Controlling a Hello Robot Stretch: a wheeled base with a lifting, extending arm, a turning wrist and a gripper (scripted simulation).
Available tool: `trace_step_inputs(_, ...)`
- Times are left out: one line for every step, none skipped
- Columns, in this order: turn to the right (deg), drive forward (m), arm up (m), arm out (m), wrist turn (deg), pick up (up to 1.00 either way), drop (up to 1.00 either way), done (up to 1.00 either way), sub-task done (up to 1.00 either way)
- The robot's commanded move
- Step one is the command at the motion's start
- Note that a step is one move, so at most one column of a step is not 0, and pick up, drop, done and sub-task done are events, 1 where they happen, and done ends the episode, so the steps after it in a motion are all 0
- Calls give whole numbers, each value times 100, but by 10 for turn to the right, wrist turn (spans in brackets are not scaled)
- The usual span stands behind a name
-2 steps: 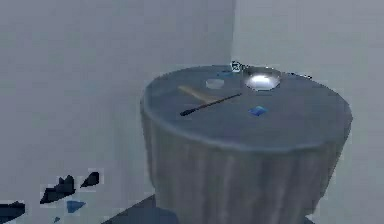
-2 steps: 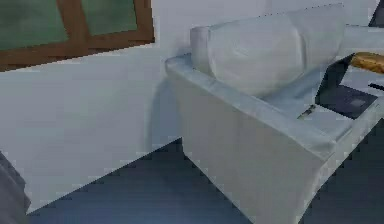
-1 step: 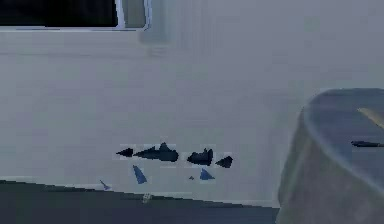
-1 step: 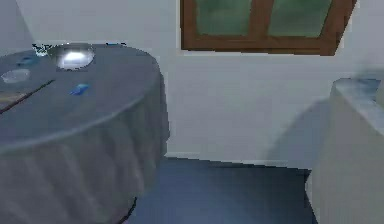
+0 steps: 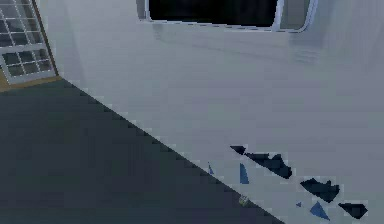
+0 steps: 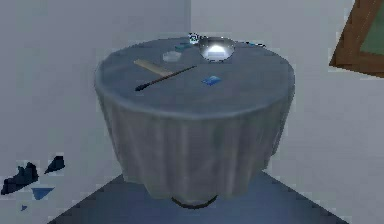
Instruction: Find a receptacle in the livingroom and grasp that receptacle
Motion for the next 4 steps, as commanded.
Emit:
trace_step_inputs(-30, 0, 0, 0, 0, 0, 0, 0, 0)
trace_step_inputs(450, 0, 0, 0, 0, 0, 0, 0, 0)
trace_step_inputs(390, 0, 0, 0, 0, 0, 0, 0, 0)
trace_step_inputs(0, 30, 0, 0, 0, 0, 0, 0, 0)
